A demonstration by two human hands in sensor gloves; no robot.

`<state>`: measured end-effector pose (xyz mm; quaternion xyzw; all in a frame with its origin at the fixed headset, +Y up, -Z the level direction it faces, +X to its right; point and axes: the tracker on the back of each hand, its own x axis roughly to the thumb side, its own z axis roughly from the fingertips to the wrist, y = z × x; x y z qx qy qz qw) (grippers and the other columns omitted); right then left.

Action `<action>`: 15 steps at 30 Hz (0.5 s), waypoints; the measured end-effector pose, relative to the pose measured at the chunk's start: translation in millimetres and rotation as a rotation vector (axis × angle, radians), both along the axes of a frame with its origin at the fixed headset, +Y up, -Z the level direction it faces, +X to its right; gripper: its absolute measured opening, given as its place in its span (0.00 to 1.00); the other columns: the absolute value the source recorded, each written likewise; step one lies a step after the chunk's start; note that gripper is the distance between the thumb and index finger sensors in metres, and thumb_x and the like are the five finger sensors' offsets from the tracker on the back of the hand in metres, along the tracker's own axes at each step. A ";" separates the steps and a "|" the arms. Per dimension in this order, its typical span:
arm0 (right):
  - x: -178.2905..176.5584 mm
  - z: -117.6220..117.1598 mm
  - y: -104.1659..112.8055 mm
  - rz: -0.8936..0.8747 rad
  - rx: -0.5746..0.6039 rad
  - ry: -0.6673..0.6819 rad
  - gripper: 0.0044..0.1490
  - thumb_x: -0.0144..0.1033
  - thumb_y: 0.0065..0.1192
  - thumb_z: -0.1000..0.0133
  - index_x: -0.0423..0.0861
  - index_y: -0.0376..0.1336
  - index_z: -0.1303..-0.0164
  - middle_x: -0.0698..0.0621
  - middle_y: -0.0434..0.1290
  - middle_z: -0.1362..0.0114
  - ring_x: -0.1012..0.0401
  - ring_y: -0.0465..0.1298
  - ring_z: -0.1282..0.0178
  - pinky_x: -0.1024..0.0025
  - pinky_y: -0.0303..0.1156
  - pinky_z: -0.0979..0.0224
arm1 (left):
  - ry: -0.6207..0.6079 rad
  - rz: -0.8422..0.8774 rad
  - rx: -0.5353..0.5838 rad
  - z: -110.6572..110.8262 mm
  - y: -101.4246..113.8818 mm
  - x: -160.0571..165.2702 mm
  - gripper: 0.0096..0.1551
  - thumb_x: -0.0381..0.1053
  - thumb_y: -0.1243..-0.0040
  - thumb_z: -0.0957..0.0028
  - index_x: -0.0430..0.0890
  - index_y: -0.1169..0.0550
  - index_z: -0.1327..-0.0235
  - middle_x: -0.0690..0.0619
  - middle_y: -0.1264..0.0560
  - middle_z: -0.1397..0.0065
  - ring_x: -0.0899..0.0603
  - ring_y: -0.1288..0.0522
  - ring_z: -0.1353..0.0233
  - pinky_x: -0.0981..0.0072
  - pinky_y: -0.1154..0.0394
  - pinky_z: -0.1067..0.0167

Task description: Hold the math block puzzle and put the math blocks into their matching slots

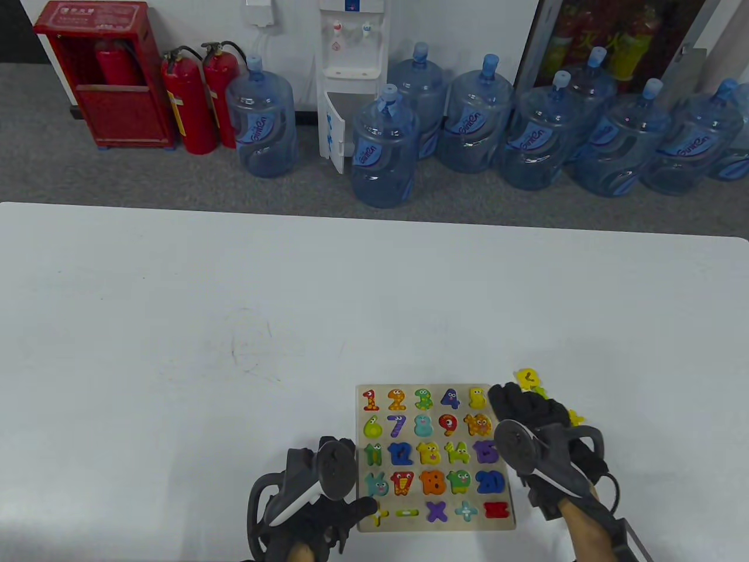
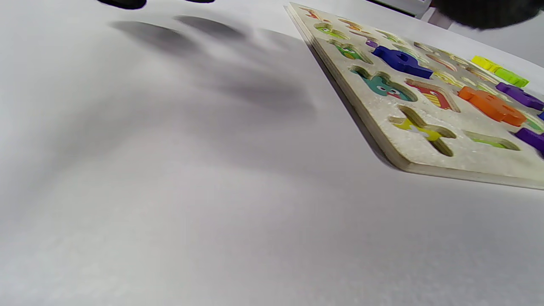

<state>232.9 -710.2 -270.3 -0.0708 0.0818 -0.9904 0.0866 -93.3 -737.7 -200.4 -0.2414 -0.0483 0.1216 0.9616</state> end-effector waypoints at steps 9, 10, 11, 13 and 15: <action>63.9 -22.3 -29.7 -0.013 -0.236 -0.268 0.48 0.32 0.63 0.59 0.58 0.47 0.28 0.50 0.45 0.18 0.46 0.56 0.18 0.47 0.60 0.21 | 0.000 0.000 -0.006 0.1 0.1 0.2 0.56 0.73 0.48 0.62 0.56 0.52 0.23 0.54 0.57 0.17 0.29 0.52 0.17 0.29 0.43 0.27; 66.5 -23.4 -32.4 -0.011 -0.270 -0.277 0.47 0.32 0.62 0.59 0.58 0.48 0.28 0.51 0.44 0.18 0.46 0.55 0.18 0.47 0.59 0.21 | -0.001 -0.001 -0.006 0.1 0.1 0.3 0.56 0.73 0.48 0.62 0.56 0.52 0.23 0.54 0.57 0.17 0.29 0.52 0.17 0.29 0.43 0.27; 70.1 -25.1 -35.9 -0.005 -0.307 -0.294 0.46 0.31 0.61 0.58 0.59 0.49 0.29 0.51 0.44 0.19 0.46 0.55 0.18 0.47 0.59 0.21 | -0.001 -0.001 -0.006 0.1 0.2 0.3 0.56 0.73 0.48 0.63 0.56 0.52 0.23 0.53 0.57 0.17 0.29 0.52 0.17 0.29 0.43 0.27; 75.2 -27.1 -38.1 -0.017 -0.331 -0.315 0.44 0.29 0.59 0.57 0.60 0.49 0.30 0.53 0.44 0.19 0.47 0.55 0.18 0.48 0.60 0.21 | -0.002 0.001 -0.006 0.0 0.2 0.4 0.56 0.73 0.48 0.63 0.56 0.52 0.23 0.54 0.57 0.17 0.29 0.52 0.17 0.29 0.44 0.27; 80.3 -28.6 -42.8 -0.051 -0.387 -0.319 0.41 0.28 0.58 0.57 0.61 0.53 0.31 0.54 0.46 0.19 0.48 0.57 0.19 0.49 0.61 0.22 | -0.004 0.001 -0.007 0.0 0.1 0.6 0.56 0.73 0.48 0.63 0.56 0.52 0.23 0.54 0.57 0.17 0.29 0.52 0.17 0.29 0.43 0.27</action>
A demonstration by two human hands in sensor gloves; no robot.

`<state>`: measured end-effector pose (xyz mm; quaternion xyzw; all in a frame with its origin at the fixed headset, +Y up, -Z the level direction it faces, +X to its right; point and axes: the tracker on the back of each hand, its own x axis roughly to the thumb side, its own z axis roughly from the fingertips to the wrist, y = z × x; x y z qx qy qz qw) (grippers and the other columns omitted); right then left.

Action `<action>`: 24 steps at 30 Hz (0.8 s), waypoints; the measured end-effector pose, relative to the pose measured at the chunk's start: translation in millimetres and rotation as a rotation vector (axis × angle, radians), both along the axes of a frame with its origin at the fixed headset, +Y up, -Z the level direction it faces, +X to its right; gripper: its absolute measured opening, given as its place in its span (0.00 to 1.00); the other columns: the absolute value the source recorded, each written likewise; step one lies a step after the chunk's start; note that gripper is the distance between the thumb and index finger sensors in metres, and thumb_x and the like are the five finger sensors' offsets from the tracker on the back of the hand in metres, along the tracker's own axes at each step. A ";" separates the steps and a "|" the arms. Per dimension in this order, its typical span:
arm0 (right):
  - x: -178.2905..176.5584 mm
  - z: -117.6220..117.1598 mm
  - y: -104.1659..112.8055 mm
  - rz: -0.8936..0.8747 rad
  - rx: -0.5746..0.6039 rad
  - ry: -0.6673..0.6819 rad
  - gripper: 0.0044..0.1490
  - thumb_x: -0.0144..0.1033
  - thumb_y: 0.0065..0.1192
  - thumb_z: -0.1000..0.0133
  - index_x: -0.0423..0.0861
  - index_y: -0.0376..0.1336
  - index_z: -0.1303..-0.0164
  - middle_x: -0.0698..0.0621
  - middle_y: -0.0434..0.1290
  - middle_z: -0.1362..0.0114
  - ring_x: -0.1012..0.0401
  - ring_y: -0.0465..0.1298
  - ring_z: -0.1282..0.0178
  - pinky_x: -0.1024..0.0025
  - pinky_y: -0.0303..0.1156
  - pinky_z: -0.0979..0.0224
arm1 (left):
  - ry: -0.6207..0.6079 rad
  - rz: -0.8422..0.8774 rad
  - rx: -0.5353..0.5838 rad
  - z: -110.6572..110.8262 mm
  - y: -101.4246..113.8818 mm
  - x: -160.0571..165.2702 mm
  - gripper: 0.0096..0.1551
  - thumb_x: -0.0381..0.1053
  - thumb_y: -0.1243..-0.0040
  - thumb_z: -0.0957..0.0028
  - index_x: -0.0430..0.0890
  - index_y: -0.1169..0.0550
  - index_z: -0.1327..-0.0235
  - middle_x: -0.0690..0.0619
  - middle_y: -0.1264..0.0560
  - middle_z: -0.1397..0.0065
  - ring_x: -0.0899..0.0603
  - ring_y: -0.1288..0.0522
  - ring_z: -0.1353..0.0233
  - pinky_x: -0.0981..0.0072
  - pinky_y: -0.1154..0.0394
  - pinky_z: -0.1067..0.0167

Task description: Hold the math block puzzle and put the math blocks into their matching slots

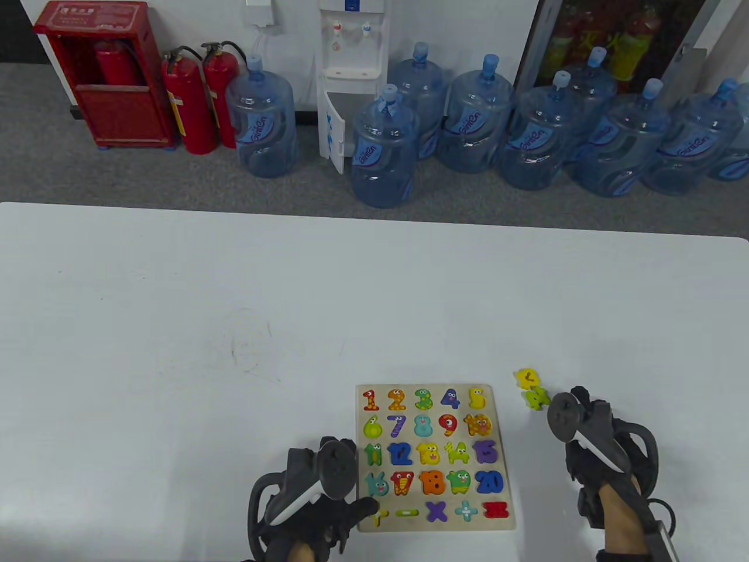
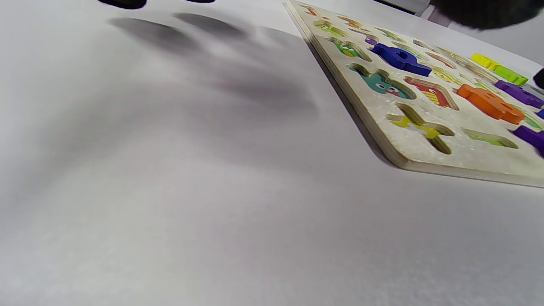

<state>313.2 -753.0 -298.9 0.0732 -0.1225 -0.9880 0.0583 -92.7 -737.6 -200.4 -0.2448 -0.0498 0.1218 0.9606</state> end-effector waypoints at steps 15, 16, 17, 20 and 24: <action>-12.6 4.9 13.2 0.052 0.148 0.074 0.35 0.36 0.73 0.67 0.57 0.69 0.45 0.54 0.73 0.35 0.60 0.78 0.41 0.59 0.72 0.31 | -0.003 0.000 -0.004 0.1 0.0 0.3 0.56 0.73 0.48 0.62 0.56 0.52 0.23 0.53 0.57 0.17 0.29 0.52 0.18 0.29 0.43 0.27; -13.1 5.6 13.5 0.043 0.147 0.082 0.35 0.36 0.73 0.67 0.57 0.69 0.46 0.54 0.73 0.36 0.60 0.78 0.42 0.59 0.72 0.30 | -0.003 0.002 -0.003 0.0 0.0 0.3 0.56 0.73 0.48 0.62 0.56 0.52 0.23 0.54 0.57 0.17 0.29 0.52 0.17 0.29 0.43 0.27; -13.4 7.2 14.7 0.008 0.145 0.104 0.35 0.36 0.74 0.68 0.57 0.70 0.46 0.55 0.73 0.36 0.60 0.78 0.42 0.59 0.72 0.30 | -0.003 0.007 -0.002 0.1 0.3 0.1 0.56 0.73 0.48 0.63 0.56 0.52 0.23 0.54 0.57 0.17 0.29 0.52 0.18 0.29 0.43 0.27; -16.0 8.9 15.4 -0.026 0.144 0.138 0.36 0.34 0.76 0.69 0.57 0.71 0.47 0.55 0.74 0.37 0.60 0.78 0.42 0.58 0.72 0.30 | -0.005 0.008 0.002 0.1 0.3 0.5 0.56 0.73 0.48 0.63 0.56 0.52 0.23 0.54 0.57 0.17 0.29 0.52 0.17 0.29 0.43 0.27; -24.2 9.3 15.1 -0.005 0.167 0.169 0.36 0.34 0.76 0.70 0.57 0.71 0.48 0.55 0.75 0.37 0.61 0.78 0.40 0.58 0.72 0.29 | -0.004 0.009 -0.008 -0.2 -0.3 0.3 0.55 0.73 0.48 0.62 0.56 0.51 0.23 0.53 0.57 0.17 0.29 0.52 0.18 0.29 0.43 0.27</action>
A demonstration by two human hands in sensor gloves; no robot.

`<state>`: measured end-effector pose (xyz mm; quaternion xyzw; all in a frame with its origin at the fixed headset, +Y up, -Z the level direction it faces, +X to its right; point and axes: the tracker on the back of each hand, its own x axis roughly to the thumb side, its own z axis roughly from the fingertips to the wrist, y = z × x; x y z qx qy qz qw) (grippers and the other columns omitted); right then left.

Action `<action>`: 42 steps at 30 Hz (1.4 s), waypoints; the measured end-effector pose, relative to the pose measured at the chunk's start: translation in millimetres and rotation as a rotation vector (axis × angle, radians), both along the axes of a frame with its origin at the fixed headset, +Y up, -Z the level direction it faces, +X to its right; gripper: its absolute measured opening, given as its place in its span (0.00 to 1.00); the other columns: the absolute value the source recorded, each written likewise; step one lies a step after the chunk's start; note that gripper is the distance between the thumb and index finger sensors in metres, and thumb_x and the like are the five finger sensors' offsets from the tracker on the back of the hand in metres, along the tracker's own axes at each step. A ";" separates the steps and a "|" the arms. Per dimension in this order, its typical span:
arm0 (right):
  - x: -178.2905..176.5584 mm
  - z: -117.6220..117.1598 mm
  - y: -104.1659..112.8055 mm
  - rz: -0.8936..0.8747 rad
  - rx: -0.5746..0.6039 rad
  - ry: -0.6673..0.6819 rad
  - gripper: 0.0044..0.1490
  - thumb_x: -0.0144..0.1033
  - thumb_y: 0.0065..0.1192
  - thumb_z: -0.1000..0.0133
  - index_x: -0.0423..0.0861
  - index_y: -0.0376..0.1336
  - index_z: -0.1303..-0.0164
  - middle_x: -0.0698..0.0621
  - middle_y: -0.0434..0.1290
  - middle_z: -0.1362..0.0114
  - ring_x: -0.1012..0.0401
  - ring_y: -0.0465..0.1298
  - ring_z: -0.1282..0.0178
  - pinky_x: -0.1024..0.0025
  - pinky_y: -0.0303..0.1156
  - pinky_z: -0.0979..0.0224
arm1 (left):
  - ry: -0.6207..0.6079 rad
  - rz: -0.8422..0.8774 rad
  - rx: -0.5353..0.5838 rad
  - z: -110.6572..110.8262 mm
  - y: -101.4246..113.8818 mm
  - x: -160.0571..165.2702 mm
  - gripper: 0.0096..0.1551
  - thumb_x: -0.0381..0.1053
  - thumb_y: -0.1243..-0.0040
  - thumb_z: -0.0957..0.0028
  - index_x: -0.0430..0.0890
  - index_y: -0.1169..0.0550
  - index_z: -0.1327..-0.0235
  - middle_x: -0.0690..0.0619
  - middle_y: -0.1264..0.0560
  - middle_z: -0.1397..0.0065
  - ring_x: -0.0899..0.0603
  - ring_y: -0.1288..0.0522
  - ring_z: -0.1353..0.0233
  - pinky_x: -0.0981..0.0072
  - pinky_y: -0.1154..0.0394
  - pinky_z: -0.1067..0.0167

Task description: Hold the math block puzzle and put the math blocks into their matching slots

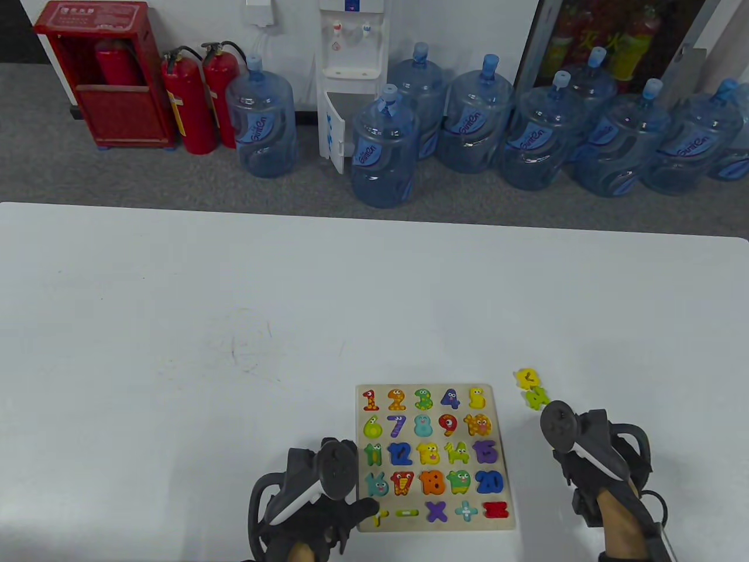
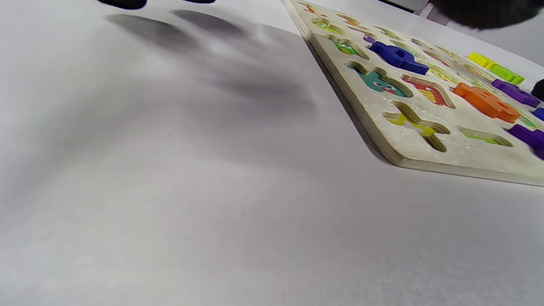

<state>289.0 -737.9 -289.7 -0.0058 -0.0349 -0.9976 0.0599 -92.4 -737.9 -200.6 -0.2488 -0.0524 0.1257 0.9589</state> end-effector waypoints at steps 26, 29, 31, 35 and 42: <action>-115.0 35.6 18.0 0.013 0.126 0.437 0.35 0.35 0.73 0.68 0.58 0.71 0.47 0.56 0.75 0.36 0.60 0.79 0.39 0.56 0.72 0.30 | -0.004 0.004 -0.001 0.2 0.0 0.1 0.56 0.73 0.48 0.62 0.56 0.51 0.23 0.54 0.57 0.17 0.29 0.52 0.17 0.29 0.43 0.27; -130.2 40.3 21.0 0.035 0.126 0.490 0.35 0.35 0.73 0.68 0.58 0.70 0.46 0.56 0.75 0.36 0.60 0.79 0.39 0.56 0.72 0.30 | -0.002 0.003 0.002 0.2 0.3 -0.1 0.56 0.73 0.48 0.63 0.56 0.51 0.23 0.54 0.56 0.17 0.29 0.52 0.17 0.29 0.43 0.27; -136.7 42.3 23.1 0.045 0.132 0.509 0.35 0.35 0.73 0.68 0.58 0.70 0.46 0.56 0.75 0.35 0.60 0.79 0.39 0.56 0.72 0.30 | 0.000 0.004 0.004 0.1 0.0 -0.4 0.56 0.73 0.48 0.63 0.56 0.51 0.23 0.54 0.56 0.17 0.29 0.52 0.18 0.29 0.43 0.27; -148.6 45.9 26.9 0.015 0.130 0.554 0.35 0.35 0.73 0.68 0.58 0.70 0.46 0.56 0.75 0.36 0.60 0.79 0.39 0.56 0.72 0.30 | 0.005 0.004 0.004 0.3 0.0 -1.0 0.56 0.73 0.48 0.63 0.55 0.51 0.23 0.53 0.57 0.17 0.29 0.52 0.18 0.29 0.43 0.27; -174.0 63.6 34.0 -0.030 0.130 0.686 0.35 0.35 0.73 0.68 0.58 0.70 0.46 0.56 0.75 0.36 0.60 0.79 0.39 0.56 0.72 0.30 | 0.022 0.005 0.002 0.8 -0.2 -3.1 0.55 0.73 0.48 0.63 0.55 0.51 0.23 0.53 0.56 0.18 0.28 0.52 0.18 0.29 0.43 0.28</action>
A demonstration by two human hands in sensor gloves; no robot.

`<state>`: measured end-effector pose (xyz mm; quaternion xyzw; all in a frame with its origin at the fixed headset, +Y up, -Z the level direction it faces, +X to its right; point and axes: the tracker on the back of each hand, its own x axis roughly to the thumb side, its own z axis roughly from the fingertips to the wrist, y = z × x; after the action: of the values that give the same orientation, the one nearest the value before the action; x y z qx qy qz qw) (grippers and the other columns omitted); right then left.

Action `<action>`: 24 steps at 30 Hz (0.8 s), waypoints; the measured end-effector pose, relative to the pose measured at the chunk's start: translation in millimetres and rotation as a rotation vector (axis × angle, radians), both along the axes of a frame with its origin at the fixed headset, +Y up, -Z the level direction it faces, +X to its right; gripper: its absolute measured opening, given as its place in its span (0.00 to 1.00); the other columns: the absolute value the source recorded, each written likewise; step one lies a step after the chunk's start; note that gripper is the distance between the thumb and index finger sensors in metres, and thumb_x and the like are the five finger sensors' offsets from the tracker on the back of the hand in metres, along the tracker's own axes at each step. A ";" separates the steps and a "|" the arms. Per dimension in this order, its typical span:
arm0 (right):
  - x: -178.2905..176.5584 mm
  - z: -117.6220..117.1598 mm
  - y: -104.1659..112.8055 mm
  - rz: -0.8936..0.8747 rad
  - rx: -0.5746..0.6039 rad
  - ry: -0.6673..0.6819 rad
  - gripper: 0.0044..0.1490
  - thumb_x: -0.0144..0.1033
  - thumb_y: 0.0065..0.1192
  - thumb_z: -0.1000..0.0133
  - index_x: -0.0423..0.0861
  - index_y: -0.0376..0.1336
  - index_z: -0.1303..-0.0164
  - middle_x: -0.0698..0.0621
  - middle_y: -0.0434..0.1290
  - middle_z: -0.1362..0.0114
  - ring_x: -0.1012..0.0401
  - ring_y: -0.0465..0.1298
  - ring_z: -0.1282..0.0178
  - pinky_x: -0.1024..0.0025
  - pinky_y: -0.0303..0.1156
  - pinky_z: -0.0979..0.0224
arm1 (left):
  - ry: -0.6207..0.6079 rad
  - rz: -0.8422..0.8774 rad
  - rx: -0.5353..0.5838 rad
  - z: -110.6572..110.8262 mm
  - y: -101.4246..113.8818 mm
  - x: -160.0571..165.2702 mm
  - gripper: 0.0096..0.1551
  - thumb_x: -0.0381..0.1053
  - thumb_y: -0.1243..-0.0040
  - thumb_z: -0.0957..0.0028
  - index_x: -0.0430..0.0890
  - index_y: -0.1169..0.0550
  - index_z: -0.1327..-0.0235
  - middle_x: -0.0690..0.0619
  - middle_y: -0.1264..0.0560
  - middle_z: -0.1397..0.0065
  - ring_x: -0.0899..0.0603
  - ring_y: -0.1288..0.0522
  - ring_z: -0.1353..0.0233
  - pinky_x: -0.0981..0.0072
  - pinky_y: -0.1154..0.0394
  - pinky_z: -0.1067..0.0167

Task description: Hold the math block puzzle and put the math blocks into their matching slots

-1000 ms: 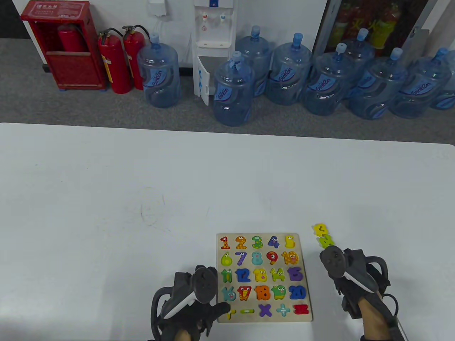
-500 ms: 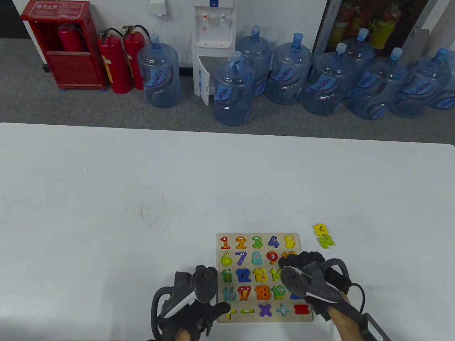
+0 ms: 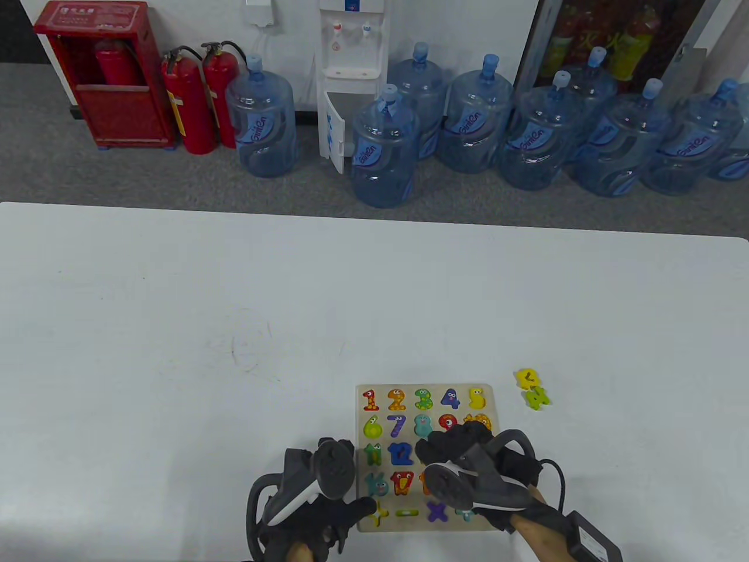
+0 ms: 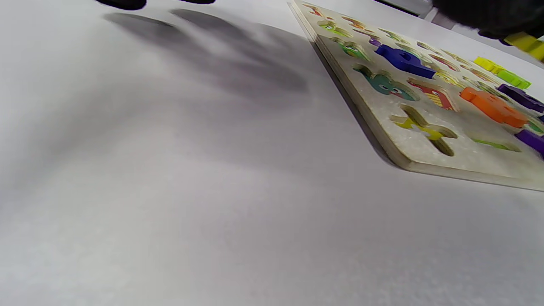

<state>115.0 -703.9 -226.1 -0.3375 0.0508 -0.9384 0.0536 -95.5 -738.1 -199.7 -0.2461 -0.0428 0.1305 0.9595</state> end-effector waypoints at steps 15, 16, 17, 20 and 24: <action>-67.8 35.1 -16.7 0.085 -0.063 0.211 0.35 0.36 0.73 0.68 0.58 0.70 0.46 0.56 0.75 0.36 0.60 0.79 0.39 0.55 0.71 0.29 | 0.097 -0.044 0.084 3.8 8.2 -12.2 0.55 0.71 0.48 0.61 0.55 0.55 0.24 0.52 0.60 0.19 0.28 0.52 0.18 0.29 0.43 0.28; -71.8 38.1 -18.2 0.089 -0.057 0.225 0.35 0.36 0.73 0.68 0.58 0.70 0.46 0.56 0.75 0.36 0.60 0.79 0.39 0.55 0.71 0.29 | 0.111 -0.043 0.086 4.1 8.3 -13.8 0.55 0.71 0.48 0.61 0.55 0.55 0.24 0.52 0.60 0.19 0.28 0.52 0.18 0.29 0.43 0.28; -74.5 40.2 -18.9 0.094 -0.053 0.235 0.35 0.36 0.73 0.68 0.58 0.70 0.46 0.56 0.75 0.36 0.60 0.79 0.39 0.55 0.71 0.29 | 0.118 -0.040 0.085 4.1 8.0 -15.1 0.55 0.70 0.48 0.61 0.55 0.55 0.24 0.52 0.60 0.19 0.28 0.52 0.18 0.29 0.43 0.28; -82.8 46.5 -21.6 0.089 -0.051 0.271 0.35 0.35 0.73 0.68 0.59 0.70 0.46 0.56 0.75 0.36 0.61 0.80 0.40 0.55 0.71 0.29 | 0.126 -0.024 0.074 3.7 6.9 -17.8 0.55 0.70 0.48 0.60 0.55 0.55 0.24 0.52 0.60 0.19 0.28 0.53 0.18 0.30 0.43 0.28; -88.8 53.3 -26.2 0.115 -0.021 0.287 0.33 0.32 0.72 0.67 0.58 0.71 0.48 0.55 0.76 0.37 0.61 0.80 0.41 0.55 0.71 0.29 | 0.128 -0.020 0.072 3.9 6.9 -18.6 0.55 0.70 0.48 0.60 0.55 0.55 0.24 0.52 0.60 0.19 0.28 0.52 0.18 0.30 0.43 0.28</action>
<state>26.2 -730.1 -172.8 -0.4708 0.0285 -0.8765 0.0960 -114.1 -731.3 -195.8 -0.2029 0.0164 0.1347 0.9698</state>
